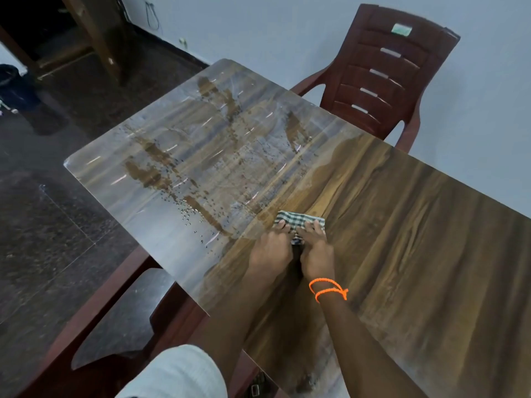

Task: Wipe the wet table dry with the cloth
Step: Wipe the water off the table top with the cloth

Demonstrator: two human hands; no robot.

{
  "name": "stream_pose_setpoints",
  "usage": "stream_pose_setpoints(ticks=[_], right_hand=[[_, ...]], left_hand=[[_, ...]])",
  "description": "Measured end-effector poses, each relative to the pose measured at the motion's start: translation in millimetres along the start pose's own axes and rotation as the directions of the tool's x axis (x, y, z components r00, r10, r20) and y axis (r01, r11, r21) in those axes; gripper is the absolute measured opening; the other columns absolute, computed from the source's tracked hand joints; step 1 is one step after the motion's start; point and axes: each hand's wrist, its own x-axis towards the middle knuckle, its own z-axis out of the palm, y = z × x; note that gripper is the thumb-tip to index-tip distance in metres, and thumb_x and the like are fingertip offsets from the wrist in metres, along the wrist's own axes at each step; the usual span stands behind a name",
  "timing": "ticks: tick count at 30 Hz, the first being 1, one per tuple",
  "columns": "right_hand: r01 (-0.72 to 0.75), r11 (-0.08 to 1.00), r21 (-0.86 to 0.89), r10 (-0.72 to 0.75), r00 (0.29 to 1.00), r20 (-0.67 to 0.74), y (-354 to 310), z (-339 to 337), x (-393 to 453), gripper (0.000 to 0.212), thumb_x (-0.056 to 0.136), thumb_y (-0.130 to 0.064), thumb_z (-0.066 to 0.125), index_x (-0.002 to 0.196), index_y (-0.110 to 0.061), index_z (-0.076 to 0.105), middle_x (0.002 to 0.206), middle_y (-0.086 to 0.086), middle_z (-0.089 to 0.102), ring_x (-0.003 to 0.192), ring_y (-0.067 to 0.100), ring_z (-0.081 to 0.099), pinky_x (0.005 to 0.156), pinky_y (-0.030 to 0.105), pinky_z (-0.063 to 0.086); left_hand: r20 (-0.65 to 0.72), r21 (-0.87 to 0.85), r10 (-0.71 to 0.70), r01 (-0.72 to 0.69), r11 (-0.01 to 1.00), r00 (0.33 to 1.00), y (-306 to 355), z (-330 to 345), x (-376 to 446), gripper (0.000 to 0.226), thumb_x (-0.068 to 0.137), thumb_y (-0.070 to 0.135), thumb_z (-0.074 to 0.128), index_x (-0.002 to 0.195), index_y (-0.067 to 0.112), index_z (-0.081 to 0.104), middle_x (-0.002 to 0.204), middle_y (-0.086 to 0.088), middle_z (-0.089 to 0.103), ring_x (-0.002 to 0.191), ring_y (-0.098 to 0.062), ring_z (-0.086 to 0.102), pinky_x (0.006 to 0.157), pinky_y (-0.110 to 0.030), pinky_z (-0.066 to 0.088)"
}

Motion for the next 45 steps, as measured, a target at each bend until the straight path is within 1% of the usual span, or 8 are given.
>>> stream_pose_setpoints(ticks=[12, 16, 22, 27, 34, 38, 41, 45], right_hand=[[0.124, 0.991, 0.039, -0.130, 0.960, 0.248, -55, 51, -10, 0.062, 0.071, 0.021, 0.044, 0.121, -0.009, 0.065, 0.142, 0.012, 0.048, 0.142, 0.023, 0.026, 0.115, 0.043, 0.025], [0.193, 0.981, 0.018, -0.190, 0.937, 0.293, -73, 72, -36, 0.063, 0.072, 0.017, 0.046, 0.125, -0.011, 0.063, 0.145, 0.010, 0.045, 0.144, 0.022, 0.022, 0.117, 0.041, 0.018], [0.200, 0.976, 0.084, -0.215, 0.944, 0.251, -93, 100, -106, 0.055, 0.073, 0.012, 0.045, 0.119, -0.010, 0.066, 0.138, 0.012, 0.053, 0.141, 0.023, 0.028, 0.116, 0.042, 0.017], [0.229, 0.969, 0.097, -0.246, 0.938, 0.245, -79, 87, -144, 0.050, 0.084, -0.009, 0.033, 0.122, -0.013, 0.065, 0.138, 0.008, 0.052, 0.140, 0.020, 0.029, 0.116, 0.037, 0.016], [0.141, 0.989, 0.035, -0.144, 0.981, 0.128, -52, 64, -147, 0.060, 0.066, 0.016, 0.045, 0.116, -0.008, 0.068, 0.133, 0.010, 0.058, 0.137, 0.021, 0.037, 0.110, 0.046, 0.034], [0.090, 0.995, -0.052, -0.080, 0.984, 0.161, -76, 86, -130, 0.057, 0.066, 0.007, 0.042, 0.115, -0.007, 0.067, 0.131, 0.015, 0.058, 0.136, 0.030, 0.038, 0.113, 0.046, 0.028], [0.102, 0.990, -0.097, -0.082, 0.979, 0.189, -102, 113, -132, 0.054, 0.071, 0.010, 0.048, 0.119, -0.008, 0.065, 0.134, 0.017, 0.055, 0.137, 0.035, 0.034, 0.115, 0.044, 0.020], [0.108, 0.991, -0.079, -0.094, 0.983, 0.156, -130, 127, -154, 0.043, 0.085, 0.008, 0.045, 0.122, -0.006, 0.062, 0.138, 0.019, 0.051, 0.139, 0.036, 0.030, 0.114, 0.047, 0.025]], left_hand=[[-0.129, -0.065, -0.066, 0.058, 0.996, 0.989, -81, -12, -52, 0.041, 0.081, 0.009, 0.059, 0.119, 0.018, 0.069, 0.128, -0.006, 0.064, 0.127, -0.021, 0.053, 0.099, -0.042, 0.050], [-0.143, -0.063, -0.095, 0.086, 0.994, 0.985, -107, -19, -86, 0.041, 0.083, 0.016, 0.050, 0.119, 0.018, 0.070, 0.128, -0.003, 0.064, 0.128, -0.018, 0.052, 0.100, -0.040, 0.049], [-0.135, -0.035, -0.079, 0.075, 0.997, 0.988, -138, -20, -154, 0.040, 0.081, 0.005, 0.063, 0.119, 0.015, 0.069, 0.130, -0.005, 0.062, 0.128, -0.018, 0.052, 0.101, -0.038, 0.049], [-0.098, 0.014, 0.011, -0.010, 1.000, 0.995, -126, -9, -191, 0.042, 0.080, 0.014, 0.058, 0.122, 0.013, 0.067, 0.129, -0.009, 0.062, 0.128, -0.020, 0.052, 0.098, -0.037, 0.051], [-0.041, 0.109, 0.163, -0.157, 0.982, 0.986, -88, -14, -175, 0.040, 0.087, 0.028, 0.048, 0.120, 0.020, 0.068, 0.125, -0.001, 0.066, 0.122, -0.015, 0.057, 0.097, -0.027, 0.048], [-0.021, 0.177, 0.040, -0.035, 0.983, 0.999, -94, -30, -155, 0.036, 0.089, 0.018, 0.045, 0.120, 0.021, 0.064, 0.128, 0.003, 0.062, 0.123, -0.014, 0.054, 0.095, -0.030, 0.045], [-0.045, 0.218, -0.128, 0.135, 0.967, 0.991, -117, -43, -151, 0.025, 0.088, 0.014, 0.046, 0.104, 0.020, 0.064, 0.113, 0.001, 0.063, 0.097, -0.025, 0.065, 0.074, -0.036, 0.051], [0.008, 0.271, -0.120, 0.113, 0.956, 0.993, -141, -55, -163, 0.021, 0.085, 0.015, 0.044, 0.091, 0.016, 0.064, 0.103, -0.008, 0.063, 0.087, -0.036, 0.063, 0.068, -0.041, 0.049]])
